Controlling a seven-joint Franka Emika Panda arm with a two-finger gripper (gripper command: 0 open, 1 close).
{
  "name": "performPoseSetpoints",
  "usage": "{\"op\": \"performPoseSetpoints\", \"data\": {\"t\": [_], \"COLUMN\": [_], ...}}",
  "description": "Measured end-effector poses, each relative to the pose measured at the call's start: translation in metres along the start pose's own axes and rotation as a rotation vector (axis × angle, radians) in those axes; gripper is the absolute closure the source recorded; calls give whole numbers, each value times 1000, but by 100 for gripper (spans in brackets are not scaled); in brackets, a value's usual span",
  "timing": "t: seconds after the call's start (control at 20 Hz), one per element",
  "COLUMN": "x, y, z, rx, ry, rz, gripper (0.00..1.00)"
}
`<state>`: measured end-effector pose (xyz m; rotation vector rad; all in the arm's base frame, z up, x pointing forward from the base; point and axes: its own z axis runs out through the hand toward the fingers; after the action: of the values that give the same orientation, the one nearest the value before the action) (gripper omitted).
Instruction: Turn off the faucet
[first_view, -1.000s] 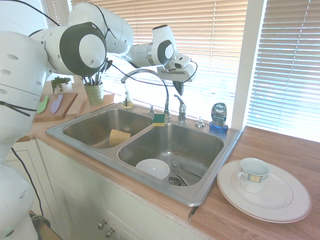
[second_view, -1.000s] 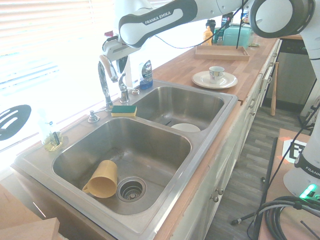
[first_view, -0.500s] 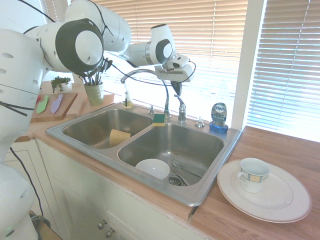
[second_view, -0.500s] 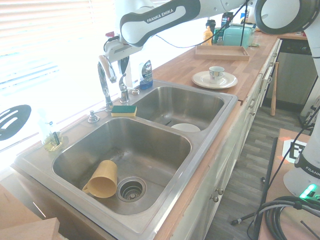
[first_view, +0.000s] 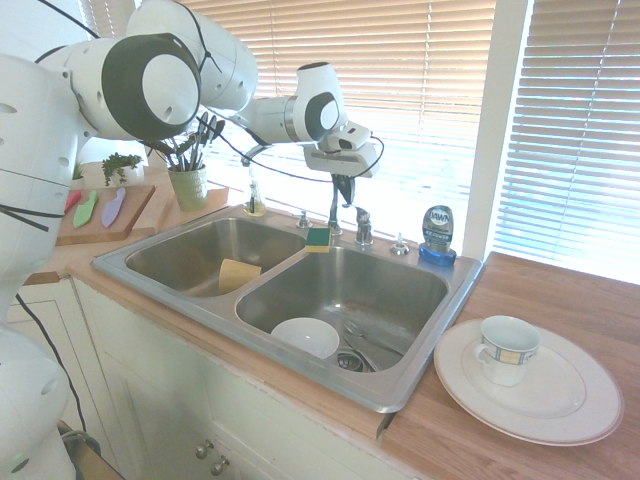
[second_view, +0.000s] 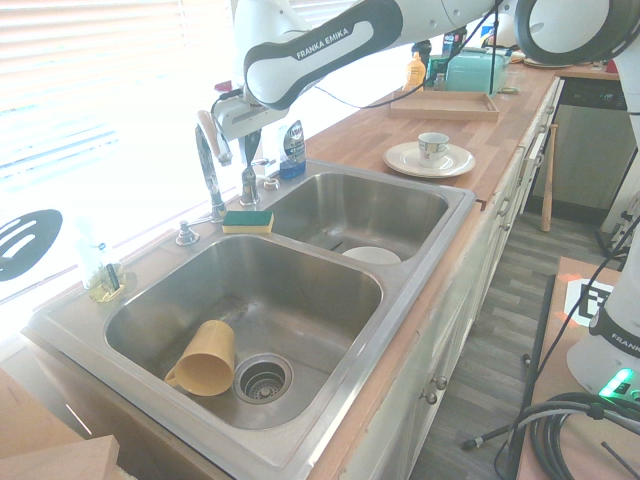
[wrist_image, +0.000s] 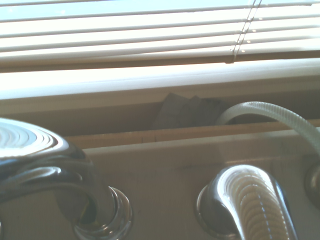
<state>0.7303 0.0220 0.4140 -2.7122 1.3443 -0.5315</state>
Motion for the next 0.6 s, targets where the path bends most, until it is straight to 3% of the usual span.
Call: {"op": "performPoseSetpoints", "data": {"t": [0.6], "x": [-18], "y": [29], "z": [16], "rx": [-29], "ry": [-53], "rz": [15], "gripper": [100]}}
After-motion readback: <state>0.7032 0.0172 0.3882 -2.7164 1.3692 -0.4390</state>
